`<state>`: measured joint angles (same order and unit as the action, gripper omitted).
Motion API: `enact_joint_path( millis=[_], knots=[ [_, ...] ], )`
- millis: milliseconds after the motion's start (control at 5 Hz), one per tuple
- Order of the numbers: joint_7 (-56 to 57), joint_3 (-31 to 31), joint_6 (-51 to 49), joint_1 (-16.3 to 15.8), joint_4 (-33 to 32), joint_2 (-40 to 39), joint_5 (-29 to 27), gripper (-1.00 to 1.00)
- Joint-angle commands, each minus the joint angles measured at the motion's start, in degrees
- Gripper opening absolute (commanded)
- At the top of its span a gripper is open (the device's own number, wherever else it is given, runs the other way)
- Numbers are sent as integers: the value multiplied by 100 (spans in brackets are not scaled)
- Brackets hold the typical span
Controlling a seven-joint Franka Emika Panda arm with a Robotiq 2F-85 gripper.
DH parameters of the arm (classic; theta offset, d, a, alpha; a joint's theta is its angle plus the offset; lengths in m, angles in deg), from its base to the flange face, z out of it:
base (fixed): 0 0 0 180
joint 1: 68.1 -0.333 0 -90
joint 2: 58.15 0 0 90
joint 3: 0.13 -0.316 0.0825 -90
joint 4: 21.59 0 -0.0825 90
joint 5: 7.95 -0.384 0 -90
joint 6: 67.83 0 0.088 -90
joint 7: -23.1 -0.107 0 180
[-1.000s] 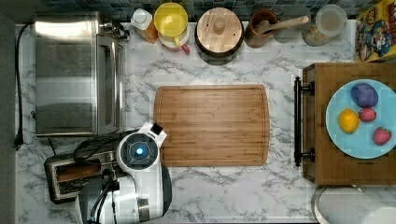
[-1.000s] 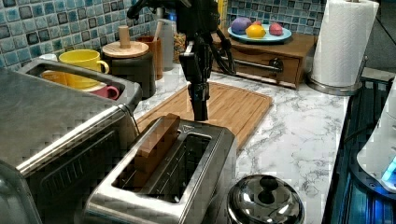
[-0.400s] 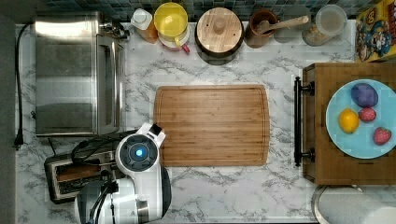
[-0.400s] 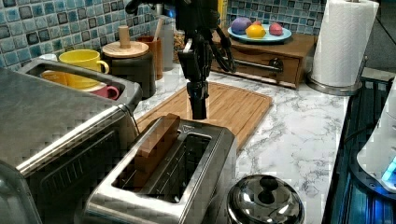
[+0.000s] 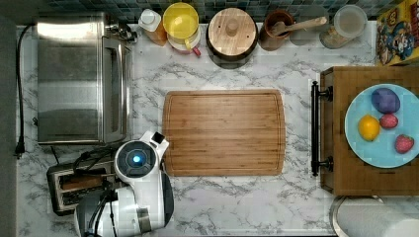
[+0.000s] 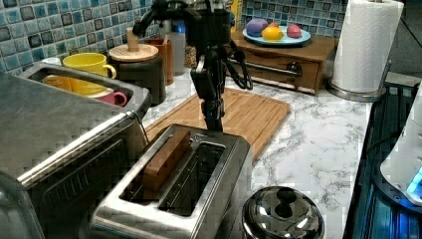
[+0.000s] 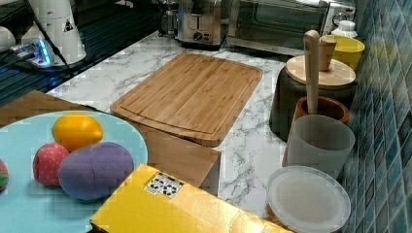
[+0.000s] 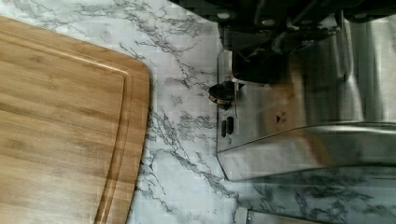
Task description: Turn on the toaster.
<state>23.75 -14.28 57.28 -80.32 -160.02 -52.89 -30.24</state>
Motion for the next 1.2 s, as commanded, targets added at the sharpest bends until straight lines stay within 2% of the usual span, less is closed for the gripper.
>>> enact_joint_path(
  millis=[200, 400, 600, 1200],
  knots=[
    [-988, 26, 291, 11, -144, -1359, 368, -100],
    [-1079, 200, 762, -30, -248, -2340, 371, -100],
    [-1452, 255, 459, -243, -152, -2903, 819, -100],
    [-1462, 233, 462, -218, -153, -2905, 833, -100]
  ],
)
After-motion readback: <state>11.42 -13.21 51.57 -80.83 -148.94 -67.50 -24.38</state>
